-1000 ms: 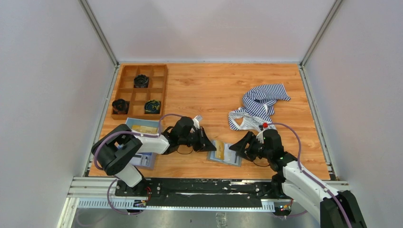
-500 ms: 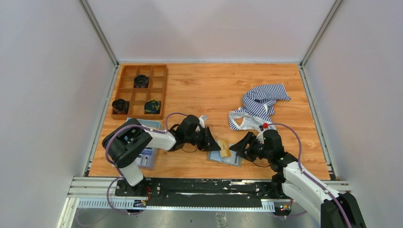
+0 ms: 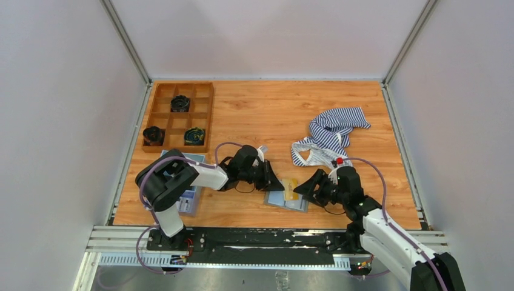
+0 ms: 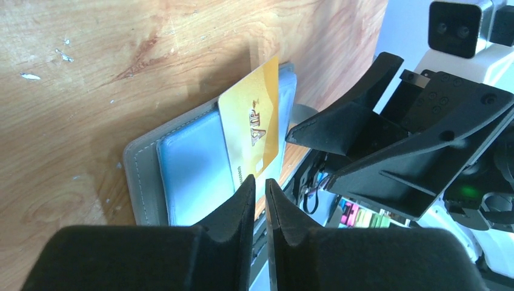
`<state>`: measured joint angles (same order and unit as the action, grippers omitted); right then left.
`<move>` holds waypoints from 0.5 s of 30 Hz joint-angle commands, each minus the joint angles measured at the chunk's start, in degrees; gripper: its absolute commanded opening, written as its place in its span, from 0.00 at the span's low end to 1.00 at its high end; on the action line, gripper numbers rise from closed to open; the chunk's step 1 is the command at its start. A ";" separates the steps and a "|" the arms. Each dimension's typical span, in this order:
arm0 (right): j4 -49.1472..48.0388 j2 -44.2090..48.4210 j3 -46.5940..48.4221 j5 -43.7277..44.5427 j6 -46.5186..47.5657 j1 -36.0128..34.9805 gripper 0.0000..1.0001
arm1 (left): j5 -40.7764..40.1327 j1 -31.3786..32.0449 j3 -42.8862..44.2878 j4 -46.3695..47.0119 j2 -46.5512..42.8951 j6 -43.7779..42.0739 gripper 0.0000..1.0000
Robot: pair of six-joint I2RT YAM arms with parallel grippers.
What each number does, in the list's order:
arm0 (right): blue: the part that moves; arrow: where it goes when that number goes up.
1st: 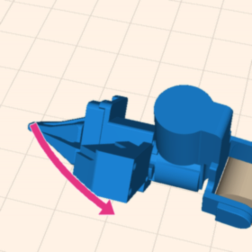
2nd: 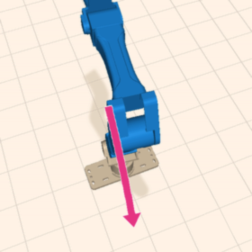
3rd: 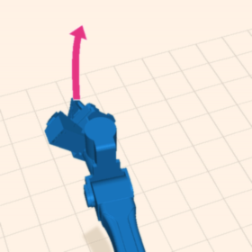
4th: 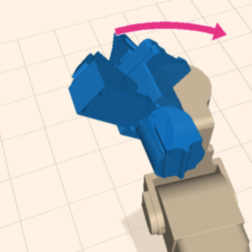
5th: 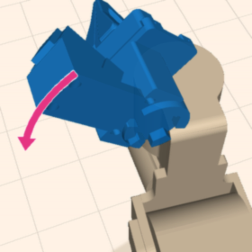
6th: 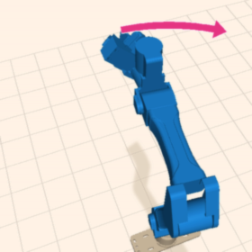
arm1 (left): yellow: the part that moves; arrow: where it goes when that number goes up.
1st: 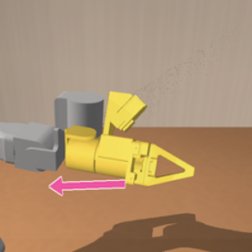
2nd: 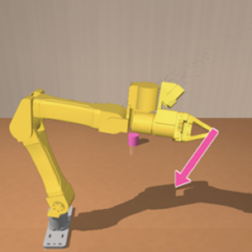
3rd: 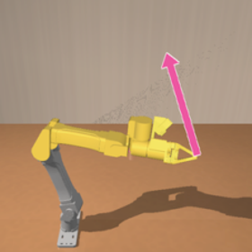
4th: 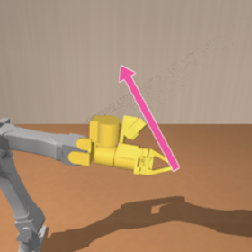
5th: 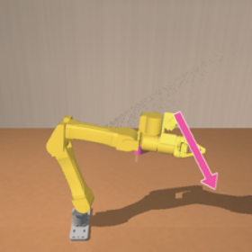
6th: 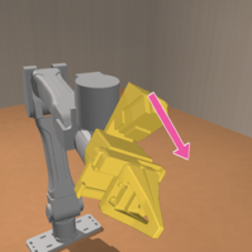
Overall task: Take the credit cards out of the card holder
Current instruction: Remove the credit card from the card holder.
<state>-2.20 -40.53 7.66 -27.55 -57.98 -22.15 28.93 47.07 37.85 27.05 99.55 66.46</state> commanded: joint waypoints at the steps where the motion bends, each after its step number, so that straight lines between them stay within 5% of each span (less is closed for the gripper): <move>1: 5.37 0.94 1.29 2.42 2.74 -0.70 0.67 | 0.36 0.32 0.91 0.73 1.63 -0.05 0.14; 15: 2.64 1.13 4.19 1.53 2.56 -0.70 0.66 | -0.01 0.30 0.60 0.73 1.23 0.21 0.15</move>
<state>-0.16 -40.53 9.54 -26.85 -56.34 -22.15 29.12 47.07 37.95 27.03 100.77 66.48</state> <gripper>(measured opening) 0.664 0.142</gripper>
